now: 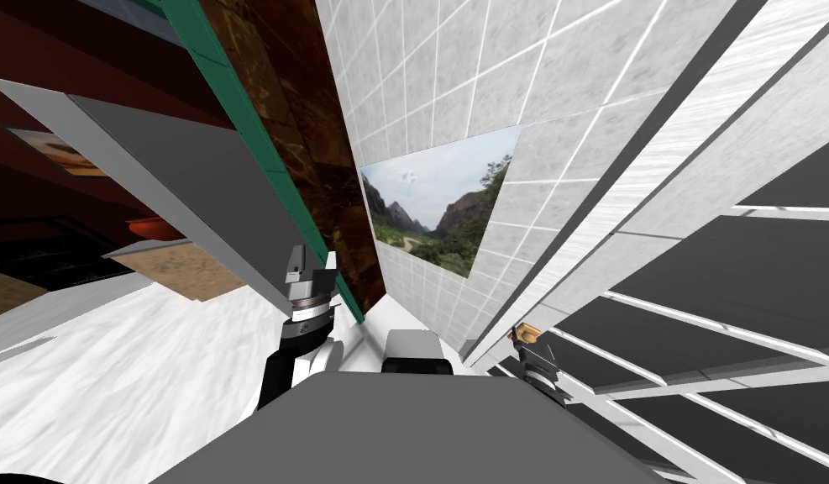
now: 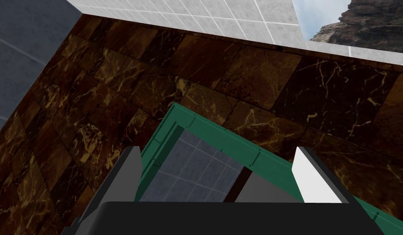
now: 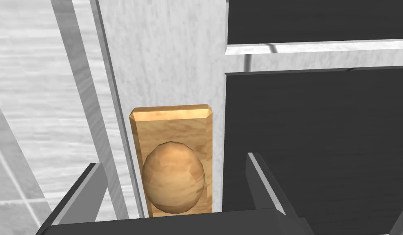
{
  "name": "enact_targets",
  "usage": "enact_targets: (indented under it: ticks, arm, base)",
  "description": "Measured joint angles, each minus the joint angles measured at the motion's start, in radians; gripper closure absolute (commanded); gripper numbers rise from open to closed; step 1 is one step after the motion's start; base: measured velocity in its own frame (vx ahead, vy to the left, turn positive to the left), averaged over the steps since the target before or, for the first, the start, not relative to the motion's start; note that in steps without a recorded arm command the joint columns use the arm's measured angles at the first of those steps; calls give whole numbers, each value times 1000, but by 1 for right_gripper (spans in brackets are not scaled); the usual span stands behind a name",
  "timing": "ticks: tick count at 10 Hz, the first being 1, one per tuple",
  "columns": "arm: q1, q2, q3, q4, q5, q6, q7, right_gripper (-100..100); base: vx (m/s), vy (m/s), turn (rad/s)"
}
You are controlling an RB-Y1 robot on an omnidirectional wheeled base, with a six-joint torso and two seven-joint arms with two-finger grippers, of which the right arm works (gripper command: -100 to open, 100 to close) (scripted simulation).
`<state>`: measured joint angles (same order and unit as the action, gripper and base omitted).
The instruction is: Pull the door open
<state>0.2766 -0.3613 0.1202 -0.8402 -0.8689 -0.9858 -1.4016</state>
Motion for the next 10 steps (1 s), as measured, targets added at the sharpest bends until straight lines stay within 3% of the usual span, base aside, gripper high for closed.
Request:
enact_targets:
  ticks: [1,6,10]
  arm:
    - [6,0,1,1,0,-2,-4,100]
    - [0,1,1,0,1,-1,1,100]
    - [2,-15,27,-11,18,-10,-18,100]
  base:
    - [-22,15,32]
    - [-8,-3,2]
    - [-184,15,59]
